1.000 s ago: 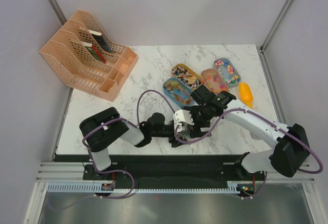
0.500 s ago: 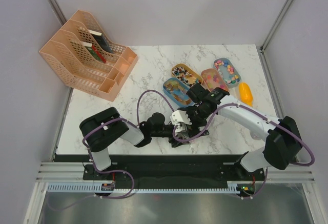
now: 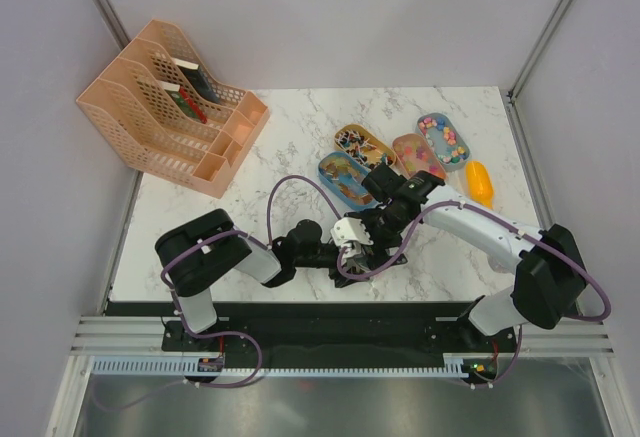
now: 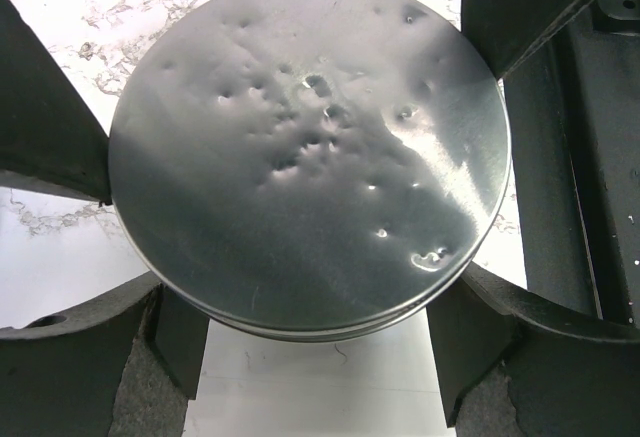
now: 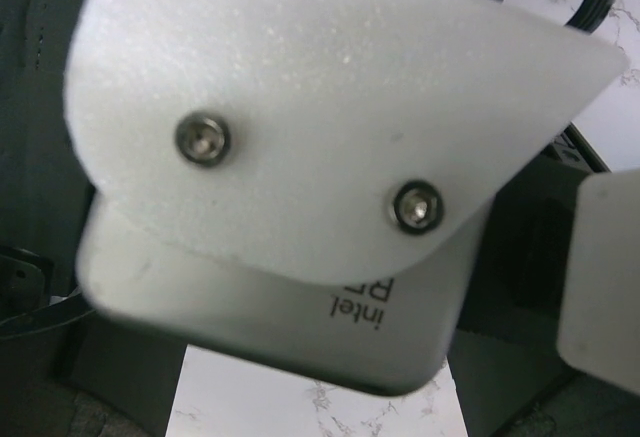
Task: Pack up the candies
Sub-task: Screw the bottle lid onto the packing bottle.
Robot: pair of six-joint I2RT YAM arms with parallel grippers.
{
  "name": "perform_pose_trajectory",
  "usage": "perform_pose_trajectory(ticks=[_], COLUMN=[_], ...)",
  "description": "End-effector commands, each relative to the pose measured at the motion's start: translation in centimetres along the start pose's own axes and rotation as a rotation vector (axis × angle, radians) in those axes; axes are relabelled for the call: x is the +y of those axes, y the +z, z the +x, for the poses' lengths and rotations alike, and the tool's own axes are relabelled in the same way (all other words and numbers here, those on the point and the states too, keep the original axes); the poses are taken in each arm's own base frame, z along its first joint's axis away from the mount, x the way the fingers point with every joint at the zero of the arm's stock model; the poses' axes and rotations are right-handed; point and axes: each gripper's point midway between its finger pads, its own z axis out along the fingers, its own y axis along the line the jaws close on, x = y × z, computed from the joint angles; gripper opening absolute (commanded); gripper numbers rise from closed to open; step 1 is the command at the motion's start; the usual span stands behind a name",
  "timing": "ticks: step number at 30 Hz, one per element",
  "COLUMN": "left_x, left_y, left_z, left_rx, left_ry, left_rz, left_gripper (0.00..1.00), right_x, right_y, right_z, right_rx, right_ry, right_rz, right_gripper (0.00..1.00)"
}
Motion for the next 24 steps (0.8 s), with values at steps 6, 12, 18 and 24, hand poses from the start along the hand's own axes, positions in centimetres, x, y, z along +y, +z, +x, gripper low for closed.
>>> perform_pose_trajectory(ticks=[6, 12, 18, 24], left_x=[-0.4, 0.0, 1.0, 1.3], left_y=[-1.0, -0.9, -0.6, -0.7], left_z=[5.5, 5.6, 6.1, 6.1], left_rx=[0.186, 0.195, 0.218, 0.218], left_ry=[-0.06, -0.067, -0.079, -0.076], left_rz=[-0.027, -0.046, -0.096, -0.112], left_gripper=[0.31, 0.31, 0.3, 0.3], right_x=[0.1, 2.2, 3.8, 3.0], right_y=[0.5, 1.6, 2.9, 3.3], right_z=[-0.9, 0.8, 2.5, 3.7], right_rx=[-0.037, -0.016, 0.006, 0.021], right_ry=[0.02, 0.16, 0.363, 0.532], right_rz=[-0.013, -0.007, 0.035, 0.125], right_gripper=[0.75, 0.57, 0.58, 0.57])
